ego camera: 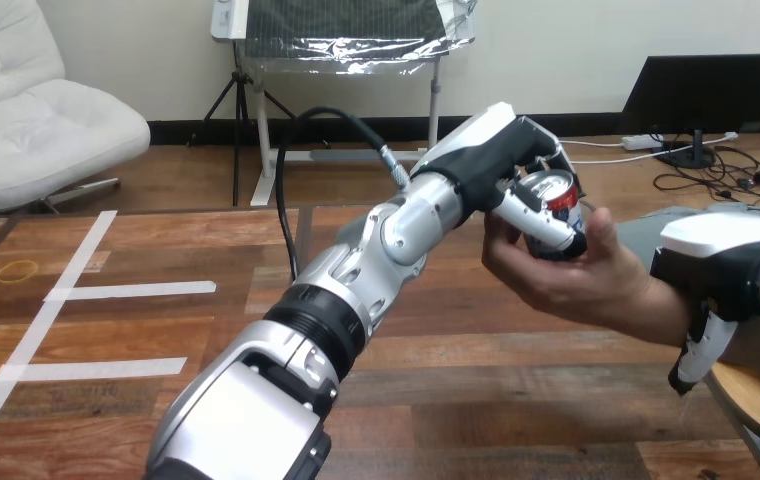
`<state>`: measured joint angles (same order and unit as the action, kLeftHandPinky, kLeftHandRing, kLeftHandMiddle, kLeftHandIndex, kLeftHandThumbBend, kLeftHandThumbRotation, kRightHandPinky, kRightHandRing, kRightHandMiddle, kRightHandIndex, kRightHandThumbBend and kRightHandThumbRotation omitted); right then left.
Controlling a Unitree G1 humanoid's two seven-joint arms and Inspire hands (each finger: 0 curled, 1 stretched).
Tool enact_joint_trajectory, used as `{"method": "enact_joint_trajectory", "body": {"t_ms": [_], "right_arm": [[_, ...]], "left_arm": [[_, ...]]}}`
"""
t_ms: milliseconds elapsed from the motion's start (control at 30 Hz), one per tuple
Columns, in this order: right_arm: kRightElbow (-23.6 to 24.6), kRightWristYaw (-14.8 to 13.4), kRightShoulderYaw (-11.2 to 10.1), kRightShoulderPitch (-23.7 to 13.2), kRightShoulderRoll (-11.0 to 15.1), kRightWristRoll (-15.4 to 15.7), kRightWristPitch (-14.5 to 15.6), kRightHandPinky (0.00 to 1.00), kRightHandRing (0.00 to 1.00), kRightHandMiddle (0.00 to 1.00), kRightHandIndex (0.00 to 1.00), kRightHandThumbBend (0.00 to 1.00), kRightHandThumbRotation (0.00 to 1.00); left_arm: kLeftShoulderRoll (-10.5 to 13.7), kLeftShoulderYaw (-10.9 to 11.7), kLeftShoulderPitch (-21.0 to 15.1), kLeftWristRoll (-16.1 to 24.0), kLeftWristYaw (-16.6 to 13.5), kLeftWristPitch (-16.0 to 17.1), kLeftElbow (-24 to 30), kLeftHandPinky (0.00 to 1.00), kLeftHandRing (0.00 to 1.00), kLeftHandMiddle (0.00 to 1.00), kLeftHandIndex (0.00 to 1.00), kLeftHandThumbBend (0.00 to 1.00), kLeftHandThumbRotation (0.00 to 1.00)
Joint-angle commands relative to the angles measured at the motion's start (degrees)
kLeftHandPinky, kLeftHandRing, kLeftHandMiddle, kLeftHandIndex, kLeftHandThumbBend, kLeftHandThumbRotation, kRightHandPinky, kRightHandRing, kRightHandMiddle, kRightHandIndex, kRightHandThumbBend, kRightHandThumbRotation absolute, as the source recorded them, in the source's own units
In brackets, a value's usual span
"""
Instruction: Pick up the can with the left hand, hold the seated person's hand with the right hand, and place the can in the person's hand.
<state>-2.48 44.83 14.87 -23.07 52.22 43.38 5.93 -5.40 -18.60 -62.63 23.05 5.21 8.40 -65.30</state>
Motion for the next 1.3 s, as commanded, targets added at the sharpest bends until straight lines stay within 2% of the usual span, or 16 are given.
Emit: {"method": "enact_joint_trajectory", "body": {"t_ms": [0,133,300,433,467,767,1267], "right_arm": [[1.61,-1.11,-2.42,-7.02,1.45,0.25,-1.06,0.25,0.34,0.45,0.48,0.74,0.00],[1.35,-0.74,-2.01,-7.26,1.38,0.85,-0.93,0.24,0.33,0.44,0.53,0.76,0.00],[0.98,-0.54,-1.89,-7.40,1.50,0.83,-1.68,0.23,0.32,0.44,0.58,0.78,0.06],[0.81,-0.72,-1.68,-7.45,1.92,1.34,-2.85,0.29,0.41,0.52,0.63,0.79,0.11],[0.72,-1.02,-1.84,-7.34,1.95,1.25,-3.23,0.33,0.46,0.56,0.65,0.79,0.13],[0.42,-1.13,-2.11,-7.25,2.19,1.62,-4.49,0.51,0.66,0.73,0.75,0.78,0.17],[0.24,0.64,-2.33,-7.66,1.97,0.41,-3.34,0.71,0.84,0.86,0.87,0.76,0.18]], "left_arm": [[-1.57,0.78,-6.53,-0.92,0.42,1.38,0.26,0.28,0.34,0.43,0.44,0.73,0.00],[-1.52,0.75,-6.71,-0.94,0.97,1.03,0.22,0.28,0.34,0.43,0.44,0.73,0.00],[-1.49,1.18,-6.88,-1.44,1.93,0.41,0.22,0.28,0.35,0.44,0.44,0.72,0.00],[-1.23,1.25,-6.85,-1.40,2.26,0.60,0.19,0.28,0.35,0.44,0.45,0.72,0.00],[-1.16,1.25,-6.86,-1.36,2.33,0.65,0.15,0.29,0.36,0.45,0.45,0.72,0.00],[-0.66,1.20,-6.96,-1.12,2.90,0.01,0.07,0.32,0.39,0.47,0.47,0.73,0.00],[0.72,-0.14,-6.87,0.60,2.60,0.79,0.01,0.37,0.43,0.51,0.51,0.71,0.00]]}}
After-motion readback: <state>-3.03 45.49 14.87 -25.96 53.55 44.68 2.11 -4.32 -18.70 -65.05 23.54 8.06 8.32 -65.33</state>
